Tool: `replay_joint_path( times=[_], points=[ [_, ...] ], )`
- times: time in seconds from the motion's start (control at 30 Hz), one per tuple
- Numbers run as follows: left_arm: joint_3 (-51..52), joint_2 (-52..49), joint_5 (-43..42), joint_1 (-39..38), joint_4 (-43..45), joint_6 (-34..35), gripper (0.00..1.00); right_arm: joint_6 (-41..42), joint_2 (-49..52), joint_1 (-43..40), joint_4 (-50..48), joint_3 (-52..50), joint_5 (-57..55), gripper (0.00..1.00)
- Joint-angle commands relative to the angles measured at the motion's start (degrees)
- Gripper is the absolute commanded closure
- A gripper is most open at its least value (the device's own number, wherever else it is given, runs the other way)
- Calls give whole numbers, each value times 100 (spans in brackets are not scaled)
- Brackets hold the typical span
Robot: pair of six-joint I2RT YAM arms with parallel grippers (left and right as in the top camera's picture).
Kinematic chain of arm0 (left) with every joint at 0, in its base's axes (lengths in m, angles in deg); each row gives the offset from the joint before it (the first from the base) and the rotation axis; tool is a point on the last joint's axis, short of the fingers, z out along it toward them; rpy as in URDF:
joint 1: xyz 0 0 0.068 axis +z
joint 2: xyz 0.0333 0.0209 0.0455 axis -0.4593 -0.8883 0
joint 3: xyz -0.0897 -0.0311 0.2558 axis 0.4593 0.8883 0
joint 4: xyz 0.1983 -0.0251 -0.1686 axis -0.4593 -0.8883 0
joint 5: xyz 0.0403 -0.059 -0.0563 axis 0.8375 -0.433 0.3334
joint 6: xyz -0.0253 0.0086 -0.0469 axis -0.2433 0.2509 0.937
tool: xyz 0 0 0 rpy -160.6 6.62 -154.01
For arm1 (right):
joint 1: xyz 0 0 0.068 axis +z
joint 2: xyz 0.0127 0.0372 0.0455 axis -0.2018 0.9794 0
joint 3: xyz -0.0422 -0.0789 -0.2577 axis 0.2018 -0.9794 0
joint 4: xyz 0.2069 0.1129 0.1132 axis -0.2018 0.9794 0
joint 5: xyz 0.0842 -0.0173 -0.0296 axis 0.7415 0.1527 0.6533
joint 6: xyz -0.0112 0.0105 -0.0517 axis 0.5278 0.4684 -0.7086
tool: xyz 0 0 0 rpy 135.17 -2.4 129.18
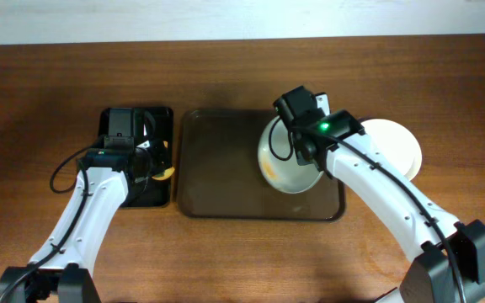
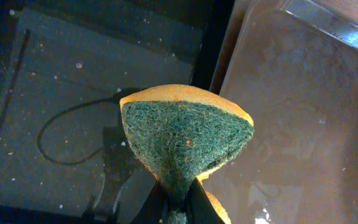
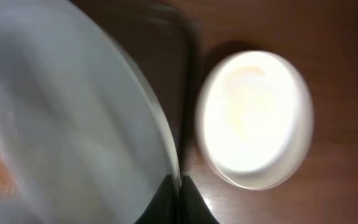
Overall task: Clean dirty plates on tray and stack at the side
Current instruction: 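Carry the last plate with the right gripper onto the stack at right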
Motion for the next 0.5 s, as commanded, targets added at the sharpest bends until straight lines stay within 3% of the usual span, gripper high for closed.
replay_joint_path(
  times=[0.0,0.2,0.37,0.47],
  points=[
    [-63,85,22,0,13,-114,100,542,-98,328,0,90,-2354,96],
    [-63,85,22,0,13,-114,100,535,-98,1078,-140,90,-3803,96],
    [-63,85,24,0,13,-116,100,656,-98,1062,-142,90,-3740,96],
    [-63,85,79,0,76,-629,100,863,-197,752,-140,92,-2581,96]
  ],
)
